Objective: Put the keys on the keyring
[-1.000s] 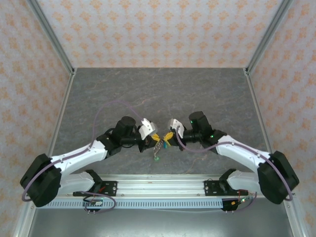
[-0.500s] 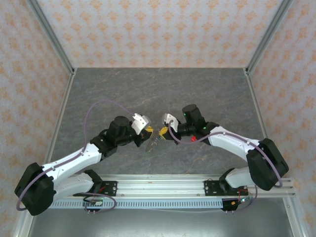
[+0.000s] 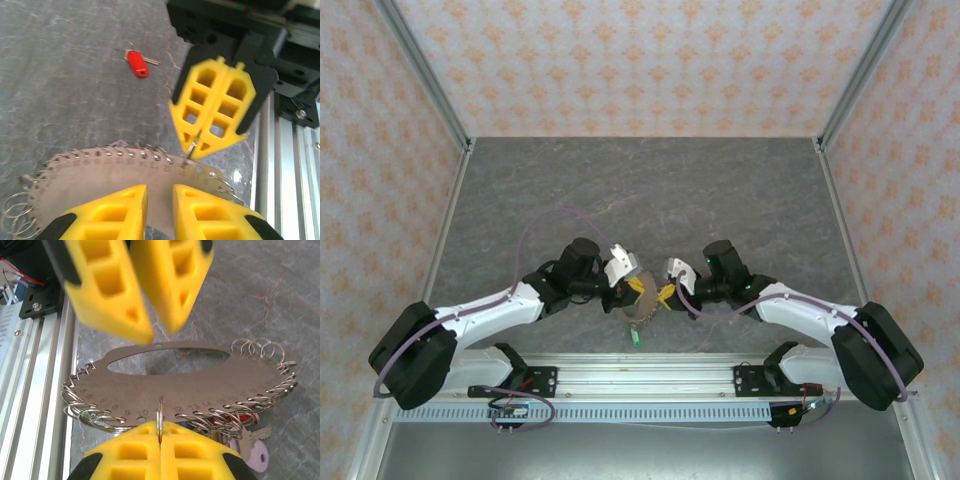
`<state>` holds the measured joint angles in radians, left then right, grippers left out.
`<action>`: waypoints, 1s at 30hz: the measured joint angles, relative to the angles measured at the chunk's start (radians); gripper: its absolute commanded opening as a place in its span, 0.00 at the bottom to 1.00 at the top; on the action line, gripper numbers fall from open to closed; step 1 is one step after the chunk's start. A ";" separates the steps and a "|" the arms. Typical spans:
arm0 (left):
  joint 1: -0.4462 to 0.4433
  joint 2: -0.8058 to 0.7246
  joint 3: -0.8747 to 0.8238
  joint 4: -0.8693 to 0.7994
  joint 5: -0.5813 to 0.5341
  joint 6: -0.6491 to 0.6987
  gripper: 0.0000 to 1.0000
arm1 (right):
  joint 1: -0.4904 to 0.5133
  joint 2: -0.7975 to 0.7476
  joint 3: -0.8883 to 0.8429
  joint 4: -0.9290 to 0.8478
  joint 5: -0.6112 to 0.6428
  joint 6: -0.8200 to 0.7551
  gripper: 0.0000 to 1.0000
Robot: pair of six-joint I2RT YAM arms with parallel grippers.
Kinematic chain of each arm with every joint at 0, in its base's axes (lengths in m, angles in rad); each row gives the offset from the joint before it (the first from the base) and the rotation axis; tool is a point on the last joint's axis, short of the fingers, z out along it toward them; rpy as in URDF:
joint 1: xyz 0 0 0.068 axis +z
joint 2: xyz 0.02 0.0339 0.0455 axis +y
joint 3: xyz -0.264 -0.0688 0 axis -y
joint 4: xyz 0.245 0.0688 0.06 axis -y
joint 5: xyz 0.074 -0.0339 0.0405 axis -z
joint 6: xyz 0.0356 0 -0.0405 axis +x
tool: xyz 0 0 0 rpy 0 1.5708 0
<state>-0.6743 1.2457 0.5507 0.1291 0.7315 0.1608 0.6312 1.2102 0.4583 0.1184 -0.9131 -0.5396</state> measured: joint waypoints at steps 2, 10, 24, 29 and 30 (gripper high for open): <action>0.000 0.032 0.014 0.000 0.028 0.021 0.21 | -0.003 0.011 -0.002 0.050 -0.005 0.009 0.00; 0.000 0.099 0.054 0.010 0.074 0.104 0.21 | -0.039 0.034 -0.006 0.135 -0.043 -0.019 0.00; 0.000 0.147 0.078 0.026 0.077 0.157 0.18 | -0.056 0.046 -0.005 0.106 -0.088 -0.091 0.00; 0.000 0.146 0.079 0.045 0.082 0.169 0.19 | -0.056 0.054 0.002 0.098 -0.095 -0.098 0.00; 0.000 0.147 0.082 0.042 0.087 0.176 0.18 | -0.056 0.056 0.005 0.096 -0.098 -0.101 0.00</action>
<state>-0.6739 1.3926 0.6323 0.1715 0.8188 0.3370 0.5751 1.2663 0.4637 0.2146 -1.0111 -0.6411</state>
